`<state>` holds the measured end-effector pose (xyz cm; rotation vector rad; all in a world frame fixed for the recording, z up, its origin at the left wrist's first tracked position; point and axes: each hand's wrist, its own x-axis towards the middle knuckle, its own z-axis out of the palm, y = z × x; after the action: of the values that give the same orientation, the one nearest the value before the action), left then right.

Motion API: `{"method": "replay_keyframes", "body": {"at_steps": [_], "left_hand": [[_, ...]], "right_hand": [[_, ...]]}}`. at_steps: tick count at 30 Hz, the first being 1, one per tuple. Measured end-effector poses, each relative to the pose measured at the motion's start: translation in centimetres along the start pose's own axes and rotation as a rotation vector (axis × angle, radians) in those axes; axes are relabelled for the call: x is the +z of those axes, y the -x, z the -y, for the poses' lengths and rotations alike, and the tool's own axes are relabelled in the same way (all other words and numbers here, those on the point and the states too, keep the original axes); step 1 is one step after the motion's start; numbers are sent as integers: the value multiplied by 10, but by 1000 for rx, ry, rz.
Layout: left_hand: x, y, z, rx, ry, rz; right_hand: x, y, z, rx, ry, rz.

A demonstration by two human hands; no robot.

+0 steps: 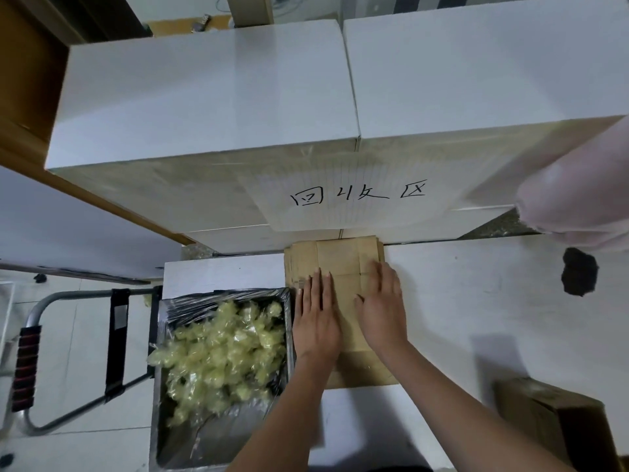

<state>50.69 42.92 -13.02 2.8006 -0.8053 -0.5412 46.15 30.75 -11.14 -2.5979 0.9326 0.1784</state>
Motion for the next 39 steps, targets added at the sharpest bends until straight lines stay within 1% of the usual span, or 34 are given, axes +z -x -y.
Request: {"method": "replay_keyframes", "body": {"at_steps": [2, 4, 5, 8, 11, 14, 17, 19, 22, 26, 27, 33, 36, 39], "left_hand": [[6, -7, 2, -25, -4, -42], [12, -11, 2, -36, -13, -49], [15, -12, 3, -32, -14, -58], [25, -14, 6, -20, 10, -84], [34, -15, 6, -53, -1, -94], [39, -17, 5, -69, -16, -83], [38, -19, 6, -73, -38, -38], [34, -20, 5, -88, -32, 0], [22, -20, -1, -111, -69, 70], [-7, -22, -16, -132, -103, 166], [-16, -20, -20, -133, -106, 186], [-64, 13, -45, -124, -92, 181], [-81, 36, -54, -89, -150, 189], [-92, 62, -63, -50, -179, 151]], "right_hand": [[12, -3, 0, -173, 129, 111], [25, -6, -1, -211, 176, 172], [27, -5, -2, -203, 180, 166], [38, -4, -7, -206, 179, 82], [49, -6, -13, -208, 151, 29], [58, -8, -17, -211, 158, 16], [56, -9, -16, -211, 157, 54], [50, -8, -15, -204, 143, 113], [31, -10, -13, -194, 117, 245], [-12, -16, -6, -213, 118, 404], [-25, -17, -4, -213, 118, 423], [-80, -4, -12, -200, 250, 364], [-97, 19, -18, -182, 285, 336], [-106, 49, -26, -154, 310, 317]]}}
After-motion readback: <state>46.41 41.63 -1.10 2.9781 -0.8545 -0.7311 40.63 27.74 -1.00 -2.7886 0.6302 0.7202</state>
